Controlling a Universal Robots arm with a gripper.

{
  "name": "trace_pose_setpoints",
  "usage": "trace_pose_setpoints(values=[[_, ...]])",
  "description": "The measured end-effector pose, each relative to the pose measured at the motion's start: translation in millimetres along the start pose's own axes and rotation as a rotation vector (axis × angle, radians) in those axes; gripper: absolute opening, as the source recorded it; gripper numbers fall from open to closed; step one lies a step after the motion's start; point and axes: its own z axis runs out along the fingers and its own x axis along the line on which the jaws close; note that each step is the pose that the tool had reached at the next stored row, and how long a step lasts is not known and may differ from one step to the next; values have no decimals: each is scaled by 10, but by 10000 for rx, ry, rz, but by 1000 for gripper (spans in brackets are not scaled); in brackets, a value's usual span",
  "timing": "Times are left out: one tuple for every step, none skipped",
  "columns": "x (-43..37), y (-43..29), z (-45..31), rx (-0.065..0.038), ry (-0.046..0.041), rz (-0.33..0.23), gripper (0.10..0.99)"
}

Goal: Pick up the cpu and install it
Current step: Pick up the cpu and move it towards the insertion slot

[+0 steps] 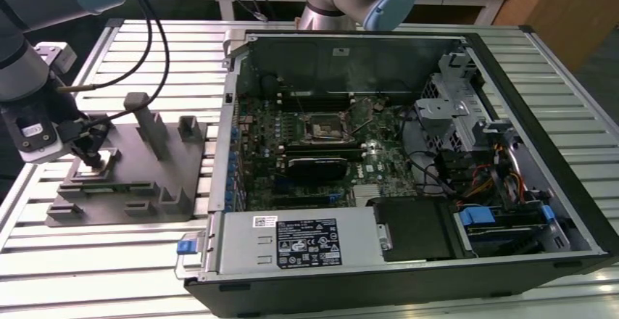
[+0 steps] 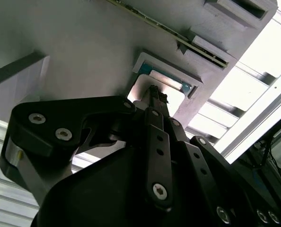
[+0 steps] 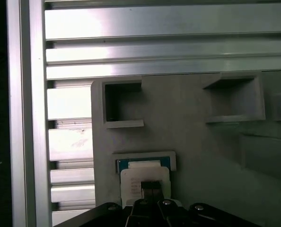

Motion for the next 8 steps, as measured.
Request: trace_pose_setpoints(values=[[0, 0, 0, 0, 1, -1, 106], [0, 0, 0, 0, 1, -1, 106], [1, 0, 1, -1, 0, -2, 106], [1, 0, 2, -1, -1, -1, 106], [1, 0, 2, -1, -1, -2, 106], [1, 0, 2, -1, 0, -2, 106], [2, 0, 3, -1, 0, -2, 106], [2, 0, 3, -1, 0, -2, 106]])
